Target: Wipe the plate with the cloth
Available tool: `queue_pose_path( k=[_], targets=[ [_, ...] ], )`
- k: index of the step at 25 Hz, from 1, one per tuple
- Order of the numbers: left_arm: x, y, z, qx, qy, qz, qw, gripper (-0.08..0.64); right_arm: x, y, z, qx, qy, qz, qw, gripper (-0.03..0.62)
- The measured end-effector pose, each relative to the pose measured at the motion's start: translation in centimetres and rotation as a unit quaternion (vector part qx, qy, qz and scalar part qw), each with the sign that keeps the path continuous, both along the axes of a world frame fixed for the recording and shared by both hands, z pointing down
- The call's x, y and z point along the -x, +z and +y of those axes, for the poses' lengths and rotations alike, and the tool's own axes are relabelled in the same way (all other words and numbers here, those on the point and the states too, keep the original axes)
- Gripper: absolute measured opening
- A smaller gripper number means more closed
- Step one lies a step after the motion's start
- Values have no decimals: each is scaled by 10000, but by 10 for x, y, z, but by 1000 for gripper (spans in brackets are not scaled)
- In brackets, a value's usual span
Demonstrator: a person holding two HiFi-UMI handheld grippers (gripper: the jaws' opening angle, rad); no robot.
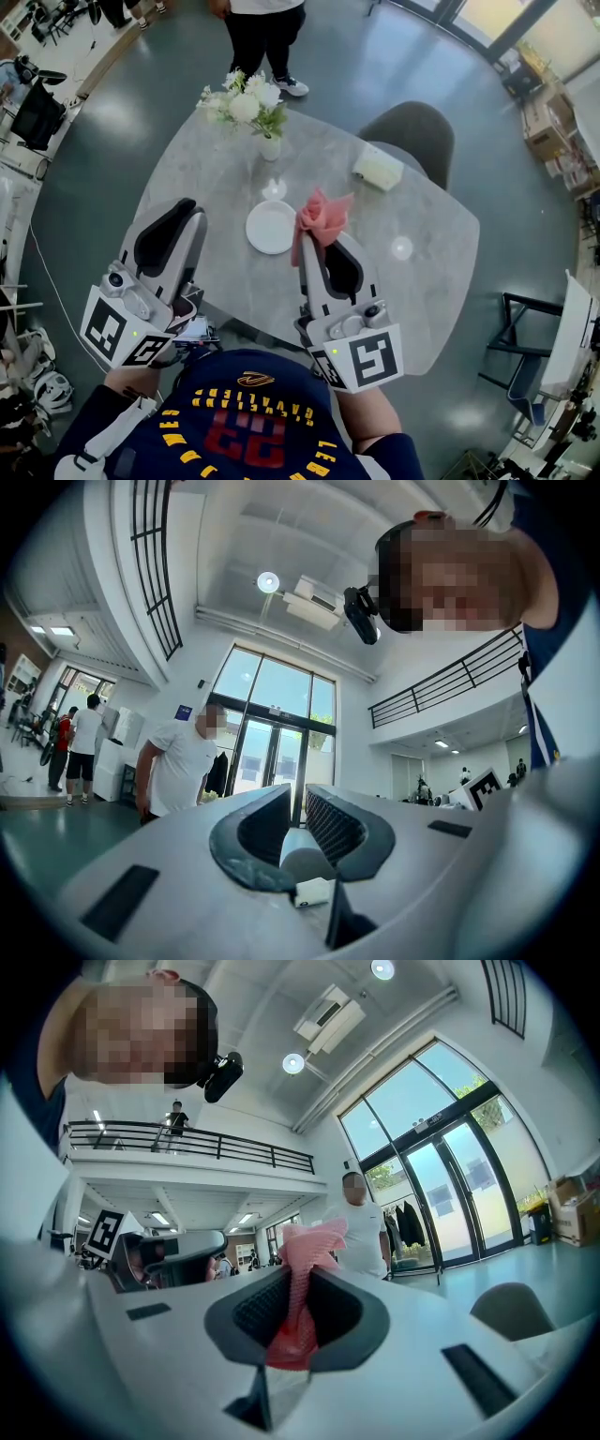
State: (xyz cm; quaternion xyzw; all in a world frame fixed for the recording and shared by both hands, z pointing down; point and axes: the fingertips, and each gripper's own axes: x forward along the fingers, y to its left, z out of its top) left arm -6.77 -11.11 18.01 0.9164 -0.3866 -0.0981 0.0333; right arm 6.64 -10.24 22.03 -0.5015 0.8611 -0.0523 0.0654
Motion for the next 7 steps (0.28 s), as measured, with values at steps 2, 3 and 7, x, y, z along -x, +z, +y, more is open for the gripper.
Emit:
queue_pose_path(
  k=[2,3,7],
  targets=[
    [0,-2,0,14,-7,-3,10000,52,-2,-1,0,26,20,9,10000,46],
    [0,-3,0,14,-9,6,10000,52,-3,-2,1,32,40,6,10000,46],
    [-1,-1,3,30,9,37,10000,52,-5,1,4,75,95,7,9999,46]
  ],
)
